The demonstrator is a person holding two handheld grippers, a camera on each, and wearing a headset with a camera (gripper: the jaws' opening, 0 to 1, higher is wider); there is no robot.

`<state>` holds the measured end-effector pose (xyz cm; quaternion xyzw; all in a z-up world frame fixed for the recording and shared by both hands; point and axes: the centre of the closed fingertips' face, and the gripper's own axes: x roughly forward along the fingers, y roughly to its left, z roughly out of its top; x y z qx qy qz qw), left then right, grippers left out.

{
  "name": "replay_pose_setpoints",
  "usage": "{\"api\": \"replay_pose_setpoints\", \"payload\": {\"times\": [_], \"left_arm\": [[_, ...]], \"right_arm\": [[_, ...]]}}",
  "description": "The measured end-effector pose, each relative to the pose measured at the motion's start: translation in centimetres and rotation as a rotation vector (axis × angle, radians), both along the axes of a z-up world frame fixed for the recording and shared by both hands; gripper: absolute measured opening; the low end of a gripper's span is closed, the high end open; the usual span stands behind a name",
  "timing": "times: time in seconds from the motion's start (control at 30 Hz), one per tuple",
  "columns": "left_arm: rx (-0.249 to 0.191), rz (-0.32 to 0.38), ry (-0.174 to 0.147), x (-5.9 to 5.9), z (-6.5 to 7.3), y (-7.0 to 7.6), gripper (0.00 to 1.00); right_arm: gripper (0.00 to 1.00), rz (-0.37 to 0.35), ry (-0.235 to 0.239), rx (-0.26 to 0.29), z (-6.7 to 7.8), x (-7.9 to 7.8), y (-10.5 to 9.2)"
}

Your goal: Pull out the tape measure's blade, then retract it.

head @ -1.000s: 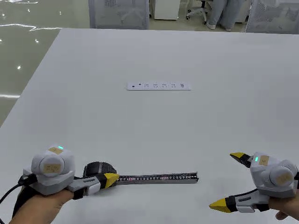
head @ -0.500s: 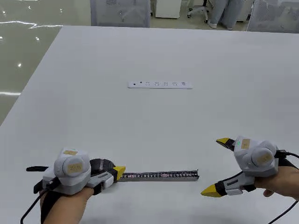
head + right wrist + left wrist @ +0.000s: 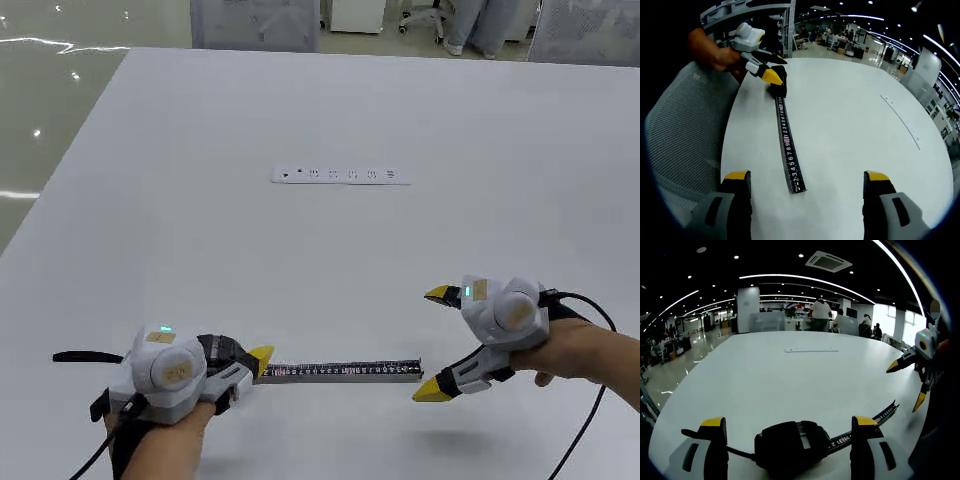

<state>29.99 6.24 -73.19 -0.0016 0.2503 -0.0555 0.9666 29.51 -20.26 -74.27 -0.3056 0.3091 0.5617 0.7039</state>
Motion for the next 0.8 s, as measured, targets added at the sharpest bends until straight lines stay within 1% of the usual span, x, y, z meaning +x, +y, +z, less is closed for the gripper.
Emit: {"api": "replay_pose_setpoints", "payload": {"times": [0.03, 0.1, 0.13, 0.17, 0.23, 0.27, 0.3, 0.4, 0.47, 0.5, 0.57, 0.63, 0.7, 0.8], "left_arm": [[0.007, -0.009, -0.003, -0.1, -0.2, -0.2, 1.0], [0.009, -0.024, 0.002, -0.4, -0.5, -0.3, 1.0], [0.005, -0.023, 0.007, -0.4, -0.7, -0.2, 1.0], [0.005, -0.022, 0.008, -0.5, -0.8, -0.1, 1.0], [0.022, -0.03, 0.01, -0.3, -1.1, 0.0, 1.0], [0.024, -0.032, 0.01, -0.3, -1.3, 0.0, 1.0], [0.025, -0.035, 0.009, -0.3, -1.3, 0.0, 1.0], [0.022, -0.033, 0.02, -0.3, -1.6, 0.1, 1.0], [0.024, -0.038, 0.019, -0.3, -1.5, 0.0, 1.0], [0.025, -0.041, 0.019, -0.3, -1.5, -0.1, 1.0], [0.025, -0.044, 0.019, -0.3, -1.6, -0.1, 1.0], [0.026, -0.048, 0.023, -0.3, -1.7, -0.3, 1.0], [0.028, -0.055, 0.025, -0.4, -1.8, -0.5, 1.0], [0.028, -0.06, 0.024, -0.4, -1.8, -0.6, 1.0]], "right_arm": [[0.88, 0.012, 0.005, -0.017, -0.3, 0.0, 0.0], [0.84, 0.032, 0.018, -0.032, -0.6, -0.2, 0.2], [0.83, 0.052, 0.036, -0.044, -1.0, -0.4, 0.3], [0.81, 0.062, 0.04, -0.062, -1.4, -0.5, 0.2], [0.78, 0.095, 0.047, -0.102, -2.2, -0.7, -0.1], [0.76, 0.102, 0.053, -0.113, -2.6, -0.8, -0.1], [0.72, 0.108, 0.055, -0.116, -2.8, -0.8, -0.1], [0.61, 0.113, 0.078, -0.129, -3.0, -0.9, -0.1], [0.56, 0.116, 0.085, -0.139, -3.2, -0.9, -0.3], [0.51, 0.121, 0.095, -0.145, -3.4, -0.9, -0.4], [0.47, 0.132, 0.092, -0.16, -3.6, -0.9, -0.5], [0.41, 0.14, 0.108, -0.176, -3.9, -1.1, -0.7], [0.35, 0.168, 0.107, -0.196, -4.1, -1.3, -0.9], [0.3, 0.189, 0.113, -0.217, -4.3, -1.6, -0.9]]}}
